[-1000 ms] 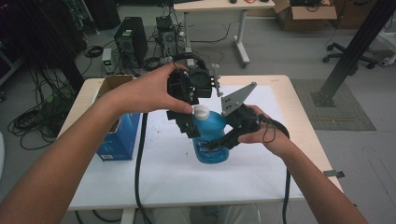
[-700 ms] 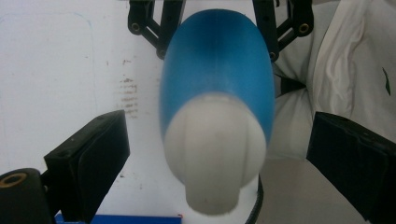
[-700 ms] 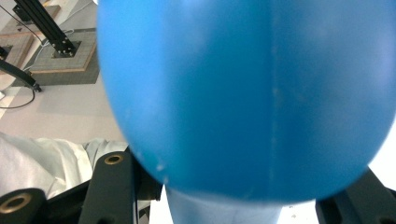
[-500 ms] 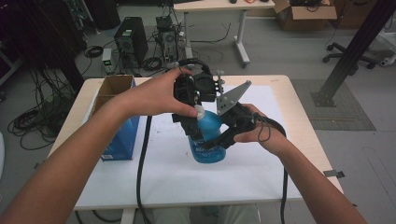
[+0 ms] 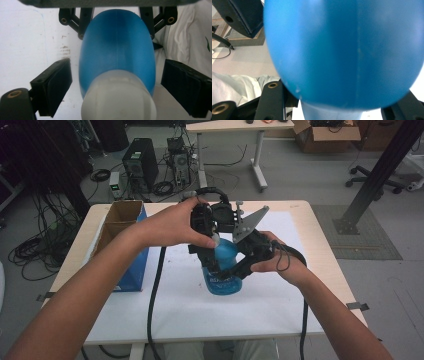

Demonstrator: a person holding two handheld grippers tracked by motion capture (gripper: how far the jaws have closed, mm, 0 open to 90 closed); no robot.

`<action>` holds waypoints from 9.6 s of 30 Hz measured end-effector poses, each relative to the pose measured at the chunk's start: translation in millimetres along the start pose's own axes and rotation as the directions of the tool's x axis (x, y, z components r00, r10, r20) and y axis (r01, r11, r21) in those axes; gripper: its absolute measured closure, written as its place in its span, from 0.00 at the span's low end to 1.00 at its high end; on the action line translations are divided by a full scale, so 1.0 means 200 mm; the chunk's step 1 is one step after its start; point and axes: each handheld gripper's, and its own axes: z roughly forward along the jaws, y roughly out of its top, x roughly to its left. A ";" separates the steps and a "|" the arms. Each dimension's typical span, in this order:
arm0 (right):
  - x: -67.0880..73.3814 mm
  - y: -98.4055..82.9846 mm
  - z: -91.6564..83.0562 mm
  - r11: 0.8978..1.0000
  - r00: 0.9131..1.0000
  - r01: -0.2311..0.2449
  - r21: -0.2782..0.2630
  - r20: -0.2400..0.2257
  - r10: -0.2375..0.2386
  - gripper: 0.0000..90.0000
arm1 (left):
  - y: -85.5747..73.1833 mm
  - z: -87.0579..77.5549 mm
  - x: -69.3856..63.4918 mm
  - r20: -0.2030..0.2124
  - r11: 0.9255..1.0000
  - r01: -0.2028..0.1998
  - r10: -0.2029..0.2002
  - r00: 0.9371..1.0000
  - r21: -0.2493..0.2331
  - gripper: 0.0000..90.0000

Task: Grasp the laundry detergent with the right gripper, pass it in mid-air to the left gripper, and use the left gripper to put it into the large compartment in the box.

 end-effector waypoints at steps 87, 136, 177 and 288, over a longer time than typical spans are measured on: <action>-0.03 -0.36 -0.46 0.952 0.959 -0.215 0.216 0.231 0.164 0.06 | -0.33 -0.51 0.22 -0.273 0.791 0.611 -0.595 0.755 -0.035 0.42; -0.08 -0.56 -0.65 0.912 0.912 -0.309 0.271 0.356 0.204 0.07 | -1.12 -0.34 0.38 -0.351 0.141 0.947 -0.936 0.032 -0.288 0.42; -0.07 -0.64 -0.63 0.888 0.897 -0.368 0.277 0.359 0.260 0.07 | -1.29 0.30 0.45 -0.358 0.157 0.967 -0.930 0.077 -0.201 0.42; -0.01 -0.56 -0.66 0.887 0.886 -0.385 0.256 0.372 0.277 0.06 | -0.47 -0.06 0.11 -0.185 0.705 0.699 -0.708 0.682 -0.122 0.07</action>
